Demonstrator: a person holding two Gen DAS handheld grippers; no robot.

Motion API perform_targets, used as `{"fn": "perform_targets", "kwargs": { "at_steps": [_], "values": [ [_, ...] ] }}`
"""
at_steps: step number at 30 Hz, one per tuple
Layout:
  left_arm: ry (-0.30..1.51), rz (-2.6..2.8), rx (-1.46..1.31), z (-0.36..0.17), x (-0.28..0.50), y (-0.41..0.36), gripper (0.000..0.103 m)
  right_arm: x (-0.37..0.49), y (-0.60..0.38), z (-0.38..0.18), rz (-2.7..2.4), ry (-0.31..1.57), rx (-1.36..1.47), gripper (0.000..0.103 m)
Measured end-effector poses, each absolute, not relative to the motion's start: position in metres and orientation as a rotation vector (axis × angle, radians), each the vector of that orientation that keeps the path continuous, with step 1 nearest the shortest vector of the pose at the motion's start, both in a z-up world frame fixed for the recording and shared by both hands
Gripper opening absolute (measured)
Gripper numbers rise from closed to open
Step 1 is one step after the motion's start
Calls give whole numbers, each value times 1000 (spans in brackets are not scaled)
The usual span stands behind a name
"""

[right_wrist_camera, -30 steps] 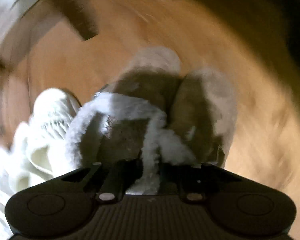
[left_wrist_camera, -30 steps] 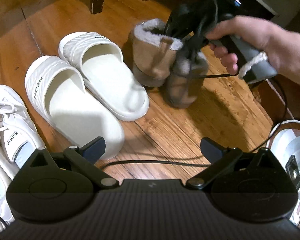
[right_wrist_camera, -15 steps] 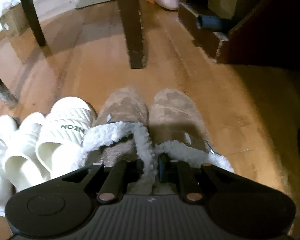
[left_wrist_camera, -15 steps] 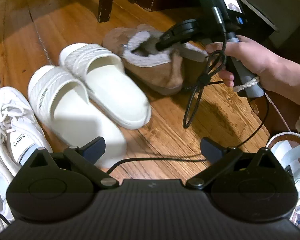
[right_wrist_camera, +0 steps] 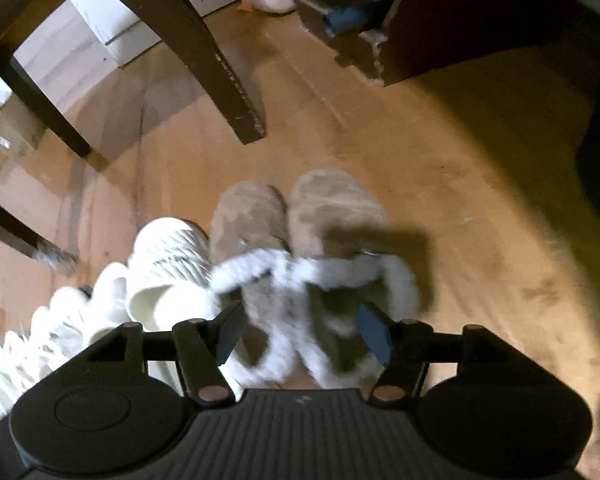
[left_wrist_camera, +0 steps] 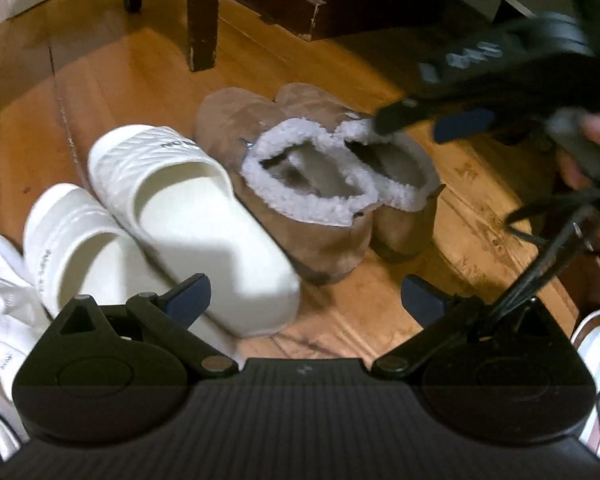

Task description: Organize scattered shoes

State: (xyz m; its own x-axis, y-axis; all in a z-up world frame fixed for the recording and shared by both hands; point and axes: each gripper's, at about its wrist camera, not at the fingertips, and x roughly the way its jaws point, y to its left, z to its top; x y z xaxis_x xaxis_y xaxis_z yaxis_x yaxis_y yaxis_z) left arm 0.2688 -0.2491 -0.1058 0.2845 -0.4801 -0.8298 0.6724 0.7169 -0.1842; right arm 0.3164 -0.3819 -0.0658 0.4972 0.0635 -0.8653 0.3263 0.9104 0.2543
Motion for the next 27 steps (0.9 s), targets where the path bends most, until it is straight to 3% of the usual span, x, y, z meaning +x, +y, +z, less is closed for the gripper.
{"fn": "perform_targets", "kwargs": {
  "at_steps": [5,9,18,22,27],
  "values": [
    [992,-612,241,-83,240,-231,103,254,-360,-23,-200,944,386,65],
    [964,-549,44,-46,216,-170,103,223,-329,-1,-242,893,253,85],
    [909,-290,-31,13,147,-46,103,202,-218,12,-74,1002,117,89],
    [903,-226,-10,26,123,-21,103,187,-177,17,-6,959,93,102],
    [931,-141,9,25,106,-4,103,171,-147,16,7,957,115,102]
  ]
}}
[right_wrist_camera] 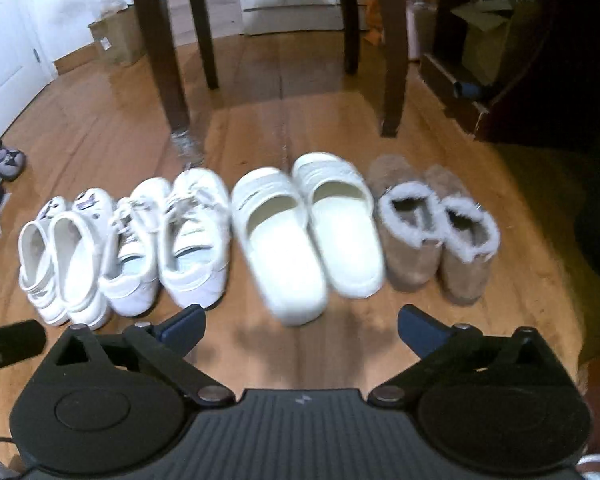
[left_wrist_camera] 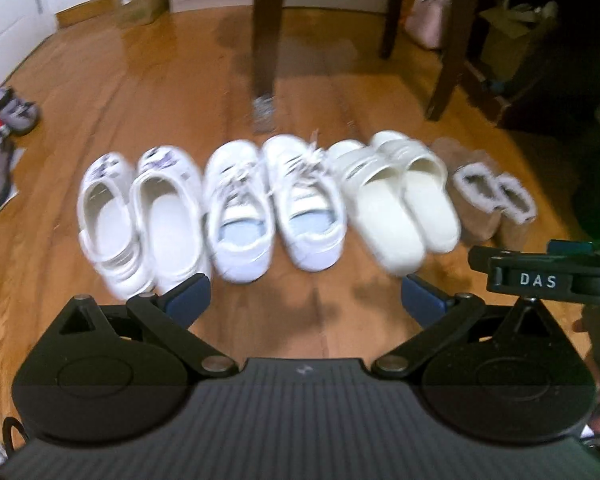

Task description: Organize scattered shoes

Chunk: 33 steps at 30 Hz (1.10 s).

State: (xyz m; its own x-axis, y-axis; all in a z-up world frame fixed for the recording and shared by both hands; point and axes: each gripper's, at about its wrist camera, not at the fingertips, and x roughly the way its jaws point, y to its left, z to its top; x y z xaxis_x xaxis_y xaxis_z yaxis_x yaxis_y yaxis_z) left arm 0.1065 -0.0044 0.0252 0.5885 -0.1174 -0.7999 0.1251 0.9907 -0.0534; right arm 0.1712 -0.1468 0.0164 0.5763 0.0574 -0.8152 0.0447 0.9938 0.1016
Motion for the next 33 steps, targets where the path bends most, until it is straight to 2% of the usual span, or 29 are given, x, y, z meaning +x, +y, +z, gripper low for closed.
{"fn": "perform_targets", "kwargs": {
  "at_steps": [6,16,33],
  "values": [
    [922,-117,23,27,93,-4,103,149,-137,31,-18,911,48,102],
    [906,-111,90,30,77,-33,103,123,-163,42,-23,901,90,102],
    [897,-123,120,18,70,-70,103,114,-194,21,-67,910,91,102]
  ]
}}
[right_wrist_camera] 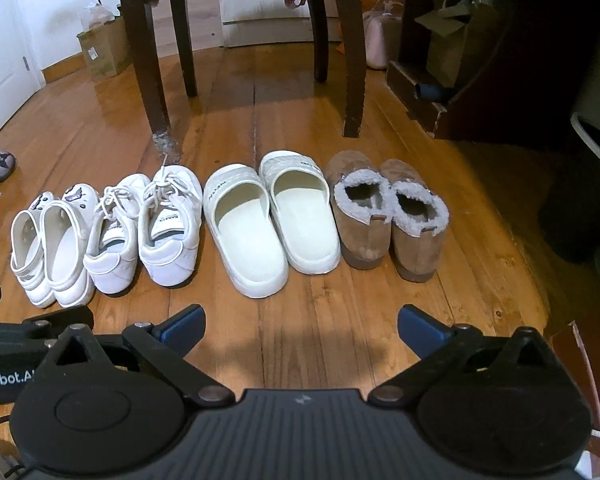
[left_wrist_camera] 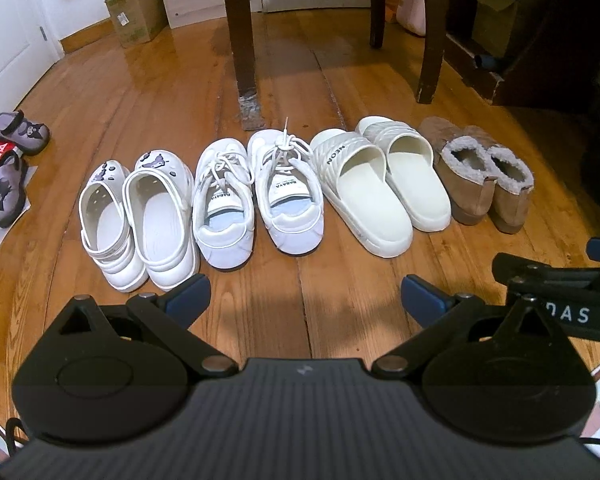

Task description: Organize scattered shoes

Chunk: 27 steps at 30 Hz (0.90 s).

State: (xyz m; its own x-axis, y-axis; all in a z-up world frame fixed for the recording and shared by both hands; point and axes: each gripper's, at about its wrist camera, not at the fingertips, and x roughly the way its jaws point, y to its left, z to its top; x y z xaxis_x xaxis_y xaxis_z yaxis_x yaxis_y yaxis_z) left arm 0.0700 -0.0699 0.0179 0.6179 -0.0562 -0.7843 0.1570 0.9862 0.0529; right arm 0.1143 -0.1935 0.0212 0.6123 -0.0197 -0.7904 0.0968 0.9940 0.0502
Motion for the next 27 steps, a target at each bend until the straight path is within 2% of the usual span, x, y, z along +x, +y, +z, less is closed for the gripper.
{"fn": "perform_targets", "kwargs": {
  "at_steps": [27],
  "values": [
    [913,-111,23,7,64,-70,103,111,-209,15,-95,905,101,102]
  ]
}}
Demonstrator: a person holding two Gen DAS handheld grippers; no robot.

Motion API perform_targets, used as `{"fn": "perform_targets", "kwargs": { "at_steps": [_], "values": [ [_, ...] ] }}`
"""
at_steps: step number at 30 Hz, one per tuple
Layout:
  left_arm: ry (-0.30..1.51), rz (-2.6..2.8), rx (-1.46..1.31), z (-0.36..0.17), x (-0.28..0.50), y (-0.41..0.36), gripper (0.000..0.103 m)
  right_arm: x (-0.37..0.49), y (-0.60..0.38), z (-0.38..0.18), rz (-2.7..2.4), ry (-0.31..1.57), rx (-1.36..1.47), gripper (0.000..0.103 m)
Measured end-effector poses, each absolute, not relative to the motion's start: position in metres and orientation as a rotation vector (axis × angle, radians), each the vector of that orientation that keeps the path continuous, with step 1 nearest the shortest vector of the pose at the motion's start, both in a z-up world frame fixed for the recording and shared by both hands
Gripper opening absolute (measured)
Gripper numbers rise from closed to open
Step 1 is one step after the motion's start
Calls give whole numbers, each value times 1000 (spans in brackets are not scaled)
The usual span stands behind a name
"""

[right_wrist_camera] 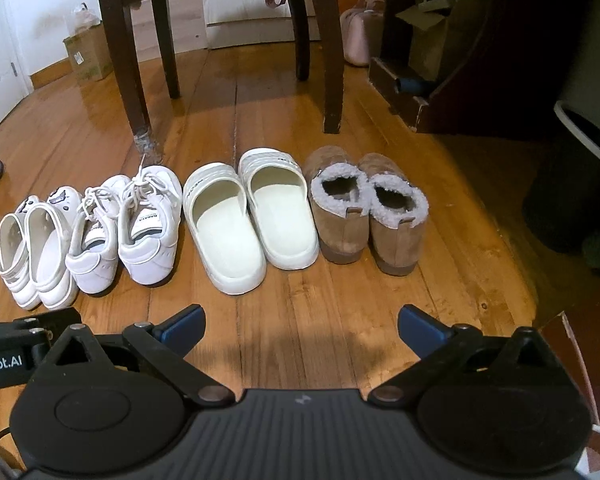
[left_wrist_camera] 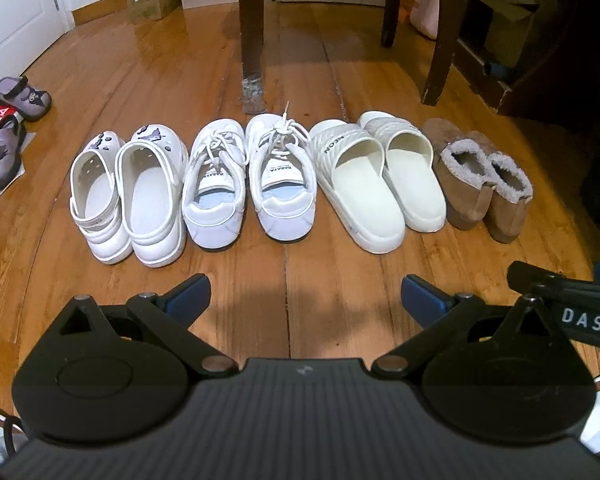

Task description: Organize scattered shoes

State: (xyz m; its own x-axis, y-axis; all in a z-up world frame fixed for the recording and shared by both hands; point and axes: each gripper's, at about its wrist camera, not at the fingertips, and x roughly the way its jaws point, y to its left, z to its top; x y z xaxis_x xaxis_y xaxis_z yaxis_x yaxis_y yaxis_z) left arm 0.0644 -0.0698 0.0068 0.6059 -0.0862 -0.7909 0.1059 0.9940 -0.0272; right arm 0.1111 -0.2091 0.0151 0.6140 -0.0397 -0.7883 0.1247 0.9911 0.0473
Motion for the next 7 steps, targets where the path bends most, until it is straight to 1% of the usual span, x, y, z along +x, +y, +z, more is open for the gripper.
{"fn": "perform_targets", "kwargs": {
  "at_steps": [7],
  "values": [
    [911,-105,36,7,63,-71,103,109,-204,12,-74,912,91,102]
  ]
}}
